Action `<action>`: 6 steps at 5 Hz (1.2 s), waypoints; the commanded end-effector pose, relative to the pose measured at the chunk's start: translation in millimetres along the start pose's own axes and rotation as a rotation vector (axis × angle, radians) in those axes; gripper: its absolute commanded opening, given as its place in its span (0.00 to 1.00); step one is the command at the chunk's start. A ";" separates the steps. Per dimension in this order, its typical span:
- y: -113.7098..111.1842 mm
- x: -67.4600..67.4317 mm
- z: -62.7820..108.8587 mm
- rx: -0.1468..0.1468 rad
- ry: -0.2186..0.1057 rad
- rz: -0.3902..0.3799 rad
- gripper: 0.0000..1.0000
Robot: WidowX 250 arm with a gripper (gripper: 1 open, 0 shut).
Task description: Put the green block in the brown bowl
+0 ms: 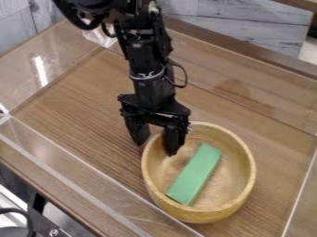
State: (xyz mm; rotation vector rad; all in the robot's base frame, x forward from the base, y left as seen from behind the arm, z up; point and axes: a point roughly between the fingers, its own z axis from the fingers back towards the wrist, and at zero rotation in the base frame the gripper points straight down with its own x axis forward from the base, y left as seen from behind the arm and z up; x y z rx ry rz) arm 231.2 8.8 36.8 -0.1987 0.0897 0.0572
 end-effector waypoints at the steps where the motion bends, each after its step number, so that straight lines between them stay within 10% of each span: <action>1: 3.4 11.6 10.3 0.002 -0.046 0.007 0.00; 6: 1.5 -10.1 33.2 -0.014 0.074 0.036 0.00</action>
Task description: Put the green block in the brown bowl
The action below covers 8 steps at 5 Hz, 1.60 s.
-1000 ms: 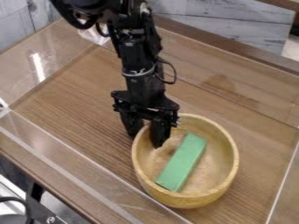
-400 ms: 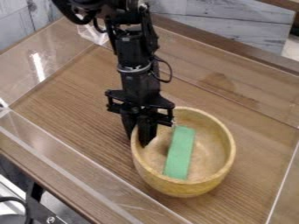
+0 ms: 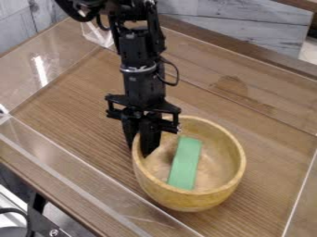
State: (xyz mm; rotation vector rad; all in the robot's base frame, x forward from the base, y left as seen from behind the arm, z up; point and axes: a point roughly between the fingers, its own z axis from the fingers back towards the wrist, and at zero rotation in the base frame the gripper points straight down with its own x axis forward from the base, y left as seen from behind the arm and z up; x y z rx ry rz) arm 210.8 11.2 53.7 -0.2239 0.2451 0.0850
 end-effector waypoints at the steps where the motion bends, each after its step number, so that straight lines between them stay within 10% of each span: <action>1: -0.6 4.8 25.9 0.002 -0.064 -0.004 0.00; 8: -12.2 -18.2 59.0 -0.039 -0.017 -0.039 0.00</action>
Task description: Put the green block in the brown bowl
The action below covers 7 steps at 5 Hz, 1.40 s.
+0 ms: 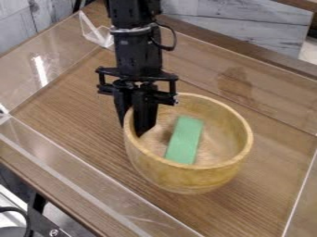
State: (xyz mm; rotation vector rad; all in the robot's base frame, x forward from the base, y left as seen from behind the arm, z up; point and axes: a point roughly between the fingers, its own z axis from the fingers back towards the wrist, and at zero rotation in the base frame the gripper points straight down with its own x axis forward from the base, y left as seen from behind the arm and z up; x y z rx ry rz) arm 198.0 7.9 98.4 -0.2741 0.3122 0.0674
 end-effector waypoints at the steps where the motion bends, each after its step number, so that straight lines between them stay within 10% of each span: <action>1: -0.8 3.4 22.6 0.002 -0.088 -0.026 0.00; 7: 4.3 -2.0 35.7 -0.026 -0.105 -0.042 0.00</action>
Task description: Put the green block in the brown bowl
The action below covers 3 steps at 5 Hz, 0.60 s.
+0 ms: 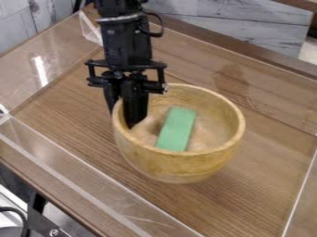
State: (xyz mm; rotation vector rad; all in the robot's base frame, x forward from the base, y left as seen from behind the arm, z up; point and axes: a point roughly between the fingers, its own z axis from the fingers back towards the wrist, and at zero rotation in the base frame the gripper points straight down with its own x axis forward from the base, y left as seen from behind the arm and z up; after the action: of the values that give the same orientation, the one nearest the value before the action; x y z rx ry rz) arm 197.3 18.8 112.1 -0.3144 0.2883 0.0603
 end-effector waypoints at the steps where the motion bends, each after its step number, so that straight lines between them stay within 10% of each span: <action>1: -4.0 1.0 25.0 0.008 -0.090 -0.033 0.00; 3: -2.9 -2.4 31.6 -0.003 -0.098 -0.041 0.00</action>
State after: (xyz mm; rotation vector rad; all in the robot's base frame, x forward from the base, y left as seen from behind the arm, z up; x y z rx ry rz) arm 194.8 22.1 122.7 -0.3375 0.2752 0.0521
